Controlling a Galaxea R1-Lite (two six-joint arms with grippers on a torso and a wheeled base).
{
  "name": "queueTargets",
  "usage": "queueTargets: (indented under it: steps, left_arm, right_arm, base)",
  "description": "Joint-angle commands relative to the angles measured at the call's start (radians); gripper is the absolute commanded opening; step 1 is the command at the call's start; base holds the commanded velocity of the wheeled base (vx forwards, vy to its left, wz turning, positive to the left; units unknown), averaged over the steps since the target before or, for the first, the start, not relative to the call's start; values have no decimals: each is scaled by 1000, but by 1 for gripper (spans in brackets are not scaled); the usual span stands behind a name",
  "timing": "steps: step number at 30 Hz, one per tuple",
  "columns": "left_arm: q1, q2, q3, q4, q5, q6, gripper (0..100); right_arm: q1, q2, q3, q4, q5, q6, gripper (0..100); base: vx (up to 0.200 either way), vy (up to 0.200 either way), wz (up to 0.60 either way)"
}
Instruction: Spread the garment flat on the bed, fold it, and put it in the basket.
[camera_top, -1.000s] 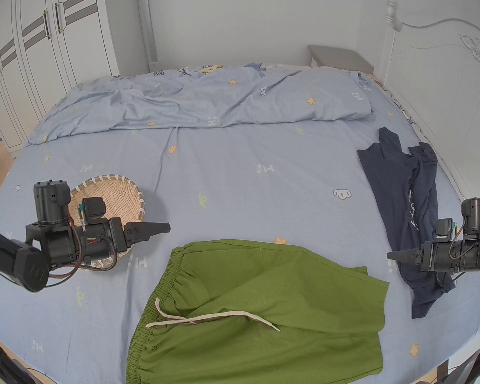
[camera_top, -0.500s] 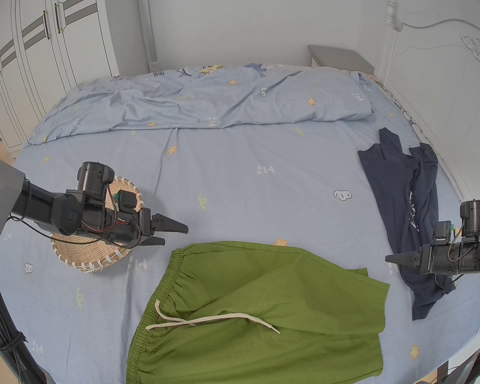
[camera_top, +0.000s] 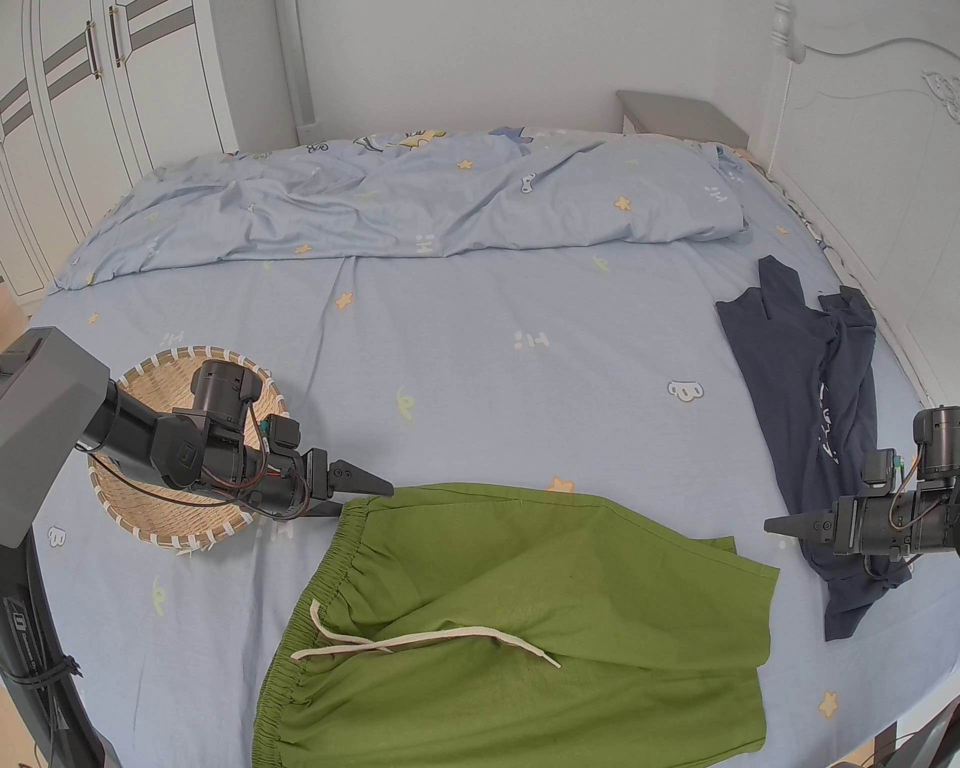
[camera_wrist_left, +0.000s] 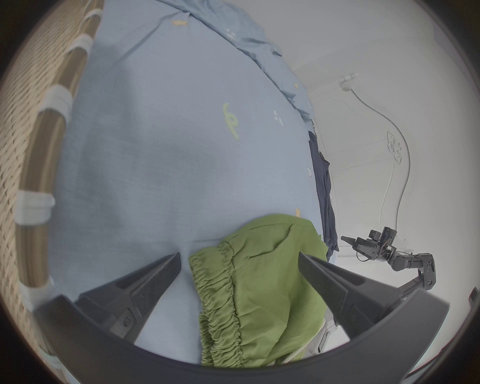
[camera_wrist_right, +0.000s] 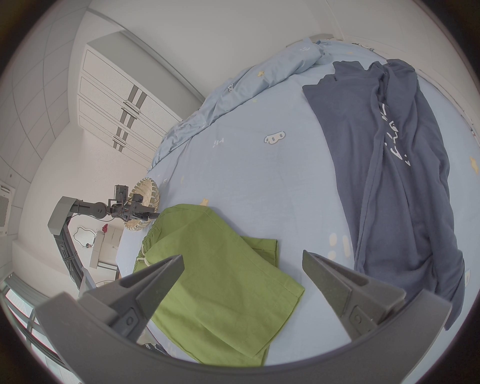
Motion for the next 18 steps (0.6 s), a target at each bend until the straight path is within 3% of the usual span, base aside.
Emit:
queueTargets:
  steps: [1,7,8,18]
  left_arm:
    - [-6,9,5,1,1,-1,100]
    - [-7,0,7,1,3,-1,100]
    - [-7,-2,10,1,3,-1,0]
    - [-6,-3,15,-1,3,1,0]
  right_arm:
    - [0,3,0,0,0,1,100]
    - [0,3,0,0,0,1,100]
    - [0,4,2,0,-1,1,100]
    - [5,9,3,0,-1,3,100]
  base:
    - [0,0,0]
    - [0,0,0]
    - [0,0,0]
    - [0,0,0]
